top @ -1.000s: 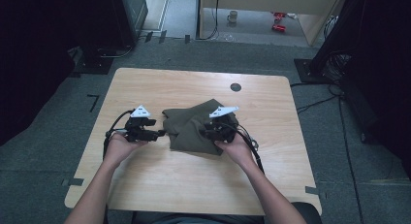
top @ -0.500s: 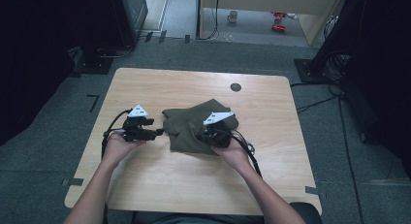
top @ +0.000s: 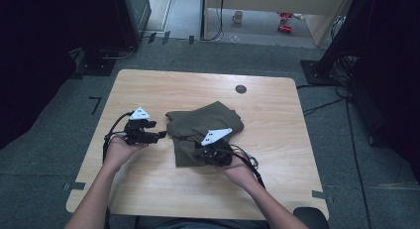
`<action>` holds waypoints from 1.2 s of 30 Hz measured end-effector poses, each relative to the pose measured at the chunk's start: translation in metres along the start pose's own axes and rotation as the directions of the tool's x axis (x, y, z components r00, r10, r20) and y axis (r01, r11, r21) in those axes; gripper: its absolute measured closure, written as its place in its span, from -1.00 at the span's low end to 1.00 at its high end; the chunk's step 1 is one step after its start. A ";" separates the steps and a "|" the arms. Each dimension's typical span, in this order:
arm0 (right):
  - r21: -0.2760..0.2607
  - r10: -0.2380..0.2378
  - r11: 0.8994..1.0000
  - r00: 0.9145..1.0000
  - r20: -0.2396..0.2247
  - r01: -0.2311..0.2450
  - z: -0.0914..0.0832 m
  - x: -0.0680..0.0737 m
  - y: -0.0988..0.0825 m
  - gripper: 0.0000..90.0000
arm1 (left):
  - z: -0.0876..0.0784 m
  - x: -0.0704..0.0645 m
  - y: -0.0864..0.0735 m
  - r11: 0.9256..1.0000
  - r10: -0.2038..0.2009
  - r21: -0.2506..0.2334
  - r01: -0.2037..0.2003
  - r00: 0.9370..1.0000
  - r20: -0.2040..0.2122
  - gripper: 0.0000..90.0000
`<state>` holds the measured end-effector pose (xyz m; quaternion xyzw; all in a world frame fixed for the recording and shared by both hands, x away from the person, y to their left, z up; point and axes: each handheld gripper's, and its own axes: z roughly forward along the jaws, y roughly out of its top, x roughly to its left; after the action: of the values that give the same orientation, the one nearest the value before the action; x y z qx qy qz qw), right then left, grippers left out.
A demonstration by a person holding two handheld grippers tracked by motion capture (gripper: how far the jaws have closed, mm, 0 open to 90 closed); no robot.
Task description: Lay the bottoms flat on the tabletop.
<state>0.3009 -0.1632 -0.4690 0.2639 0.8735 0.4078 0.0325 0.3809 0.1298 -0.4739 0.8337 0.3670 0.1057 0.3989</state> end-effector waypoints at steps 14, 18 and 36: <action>-0.040 -0.016 0.999 0.999 -0.029 0.015 -0.026 0.013 0.003 0.61 | 0.001 -0.001 0.000 1.000 0.003 0.002 -0.003 1.000 0.000 -0.25; -0.067 -0.001 0.998 1.000 0.013 0.002 -0.031 0.004 0.006 0.57 | 0.003 -0.003 0.001 1.000 0.011 0.010 -0.011 1.000 0.002 -0.25; -0.070 0.057 0.996 0.994 0.097 -0.050 -0.006 -0.039 0.024 0.37 | 0.002 -0.002 0.001 1.000 -0.001 0.002 0.001 1.000 -0.002 -0.26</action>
<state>0.3431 -0.1741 -0.4539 0.3058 0.8492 0.4242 0.0737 0.3810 0.1272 -0.4743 0.8338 0.3678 0.1061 0.3978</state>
